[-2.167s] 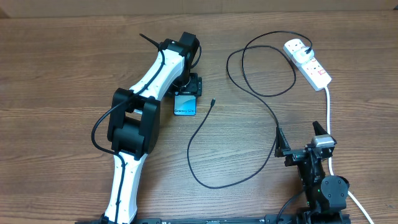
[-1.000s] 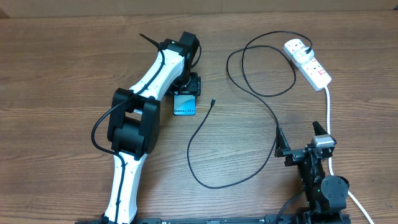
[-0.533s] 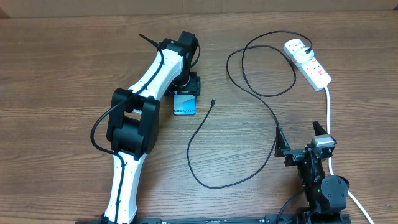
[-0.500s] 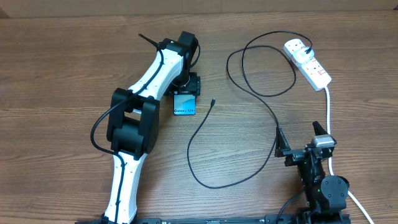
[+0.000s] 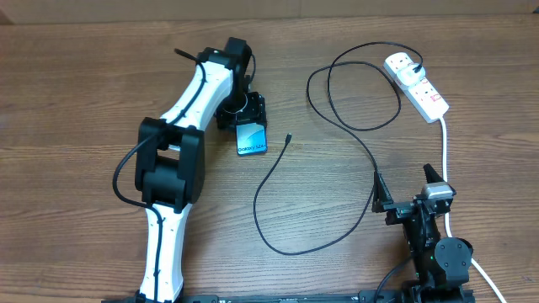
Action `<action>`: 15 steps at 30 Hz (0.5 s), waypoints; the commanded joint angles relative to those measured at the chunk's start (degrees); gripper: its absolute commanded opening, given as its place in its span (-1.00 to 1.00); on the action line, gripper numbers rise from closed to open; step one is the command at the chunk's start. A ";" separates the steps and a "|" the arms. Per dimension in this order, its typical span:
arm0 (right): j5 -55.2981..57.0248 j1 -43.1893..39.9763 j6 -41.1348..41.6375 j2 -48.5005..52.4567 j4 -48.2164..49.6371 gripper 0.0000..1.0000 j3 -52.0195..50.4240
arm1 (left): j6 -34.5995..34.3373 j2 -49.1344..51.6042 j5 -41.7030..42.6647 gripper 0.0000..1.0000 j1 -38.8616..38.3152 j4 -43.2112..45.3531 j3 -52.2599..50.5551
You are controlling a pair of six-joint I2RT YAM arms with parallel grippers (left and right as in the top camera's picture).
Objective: Plug charger to phone and switch on socket
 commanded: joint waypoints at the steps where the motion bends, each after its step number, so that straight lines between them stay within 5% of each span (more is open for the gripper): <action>1: -0.04 -0.17 0.17 -0.31 0.33 1.00 -0.59 | -1.22 2.95 12.66 0.44 1.09 -0.50 -0.94; 15: -0.04 -0.17 0.17 -0.31 0.33 1.00 -0.59 | -1.22 2.97 36.11 0.43 6.25 -0.90 -0.94</action>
